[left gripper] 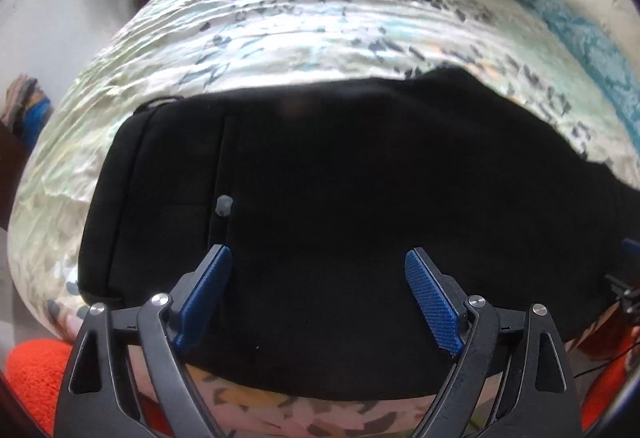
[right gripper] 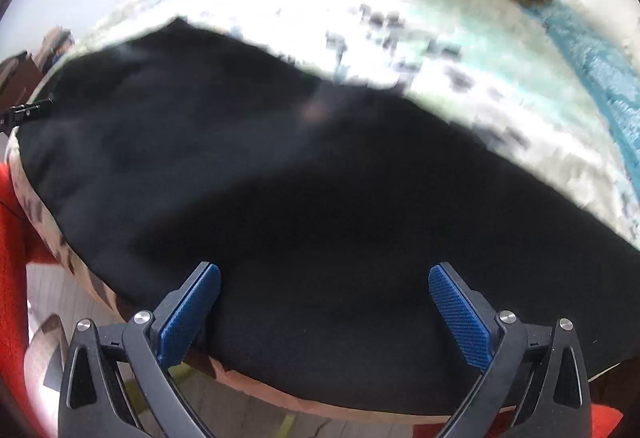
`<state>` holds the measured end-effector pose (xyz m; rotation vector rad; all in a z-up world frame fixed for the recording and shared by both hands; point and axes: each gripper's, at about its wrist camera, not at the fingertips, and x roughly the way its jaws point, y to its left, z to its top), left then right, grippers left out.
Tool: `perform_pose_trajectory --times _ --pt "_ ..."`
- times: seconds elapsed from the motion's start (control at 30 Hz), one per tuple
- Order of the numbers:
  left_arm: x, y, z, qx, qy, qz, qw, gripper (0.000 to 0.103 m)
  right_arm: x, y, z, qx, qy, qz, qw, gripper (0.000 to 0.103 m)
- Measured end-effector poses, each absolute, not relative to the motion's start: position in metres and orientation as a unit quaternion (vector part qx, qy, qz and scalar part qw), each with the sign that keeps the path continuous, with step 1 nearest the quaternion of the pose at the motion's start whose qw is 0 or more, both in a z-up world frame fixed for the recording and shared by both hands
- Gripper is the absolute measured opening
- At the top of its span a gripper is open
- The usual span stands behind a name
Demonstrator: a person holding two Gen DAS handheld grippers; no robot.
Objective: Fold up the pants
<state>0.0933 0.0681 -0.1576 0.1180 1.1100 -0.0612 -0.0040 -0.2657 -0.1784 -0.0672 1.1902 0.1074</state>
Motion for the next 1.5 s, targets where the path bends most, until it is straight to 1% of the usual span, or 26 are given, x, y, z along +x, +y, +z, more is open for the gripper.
perform_pose_trajectory --times 0.1,0.13,0.17,0.3,0.77,0.87,0.97,1.03,1.1,1.2,1.23,1.4,1.5 --pt "0.098 0.070 -0.164 0.067 0.530 -0.021 0.845 0.091 -0.002 -0.273 -0.177 -0.007 0.560 0.052 0.827 0.103" --pt "0.098 0.070 -0.164 0.070 0.531 -0.015 0.844 0.094 -0.002 -0.273 -0.177 -0.008 0.560 0.052 0.827 0.103" --pt "0.099 0.073 -0.167 0.077 0.533 0.005 0.843 0.103 -0.001 -0.272 -0.178 -0.008 0.559 0.051 0.828 0.103" --pt "0.103 0.101 -0.174 -0.002 0.558 0.018 0.830 0.103 0.001 -0.275 -0.180 -0.005 0.555 0.052 0.830 0.103" --pt "0.096 0.100 -0.170 0.016 0.554 0.029 0.832 0.102 0.000 -0.275 -0.182 0.005 0.555 0.054 0.830 0.103" --pt "0.088 0.090 -0.150 0.028 0.520 0.014 0.853 0.101 0.000 -0.275 -0.182 0.005 0.555 0.053 0.830 0.103" --pt "0.090 0.076 -0.125 0.021 0.474 -0.045 0.879 0.101 0.000 -0.275 -0.182 0.004 0.554 0.053 0.831 0.103" --pt "0.106 0.065 -0.122 0.044 0.469 -0.059 0.880 0.101 0.000 -0.275 -0.183 0.004 0.552 0.052 0.833 0.103" --pt "0.129 0.059 -0.132 0.046 0.488 -0.062 0.870 0.101 0.000 -0.275 -0.183 0.004 0.550 0.051 0.833 0.103" --pt "0.165 0.062 -0.166 0.052 0.530 -0.024 0.846 0.101 -0.001 -0.276 -0.176 0.008 0.545 0.053 0.837 0.103" --pt "0.170 0.065 -0.172 0.060 0.527 -0.007 0.848 0.103 -0.002 -0.278 -0.171 0.015 0.537 0.055 0.842 0.103" --pt "0.177 0.066 -0.178 0.069 0.511 0.022 0.857 0.103 -0.012 -0.303 -0.152 0.046 0.495 0.012 0.868 0.103" --pt "0.172 0.065 -0.175 0.077 0.507 0.024 0.858 0.103 -0.008 -0.317 -0.163 0.071 0.516 -0.006 0.854 0.103"
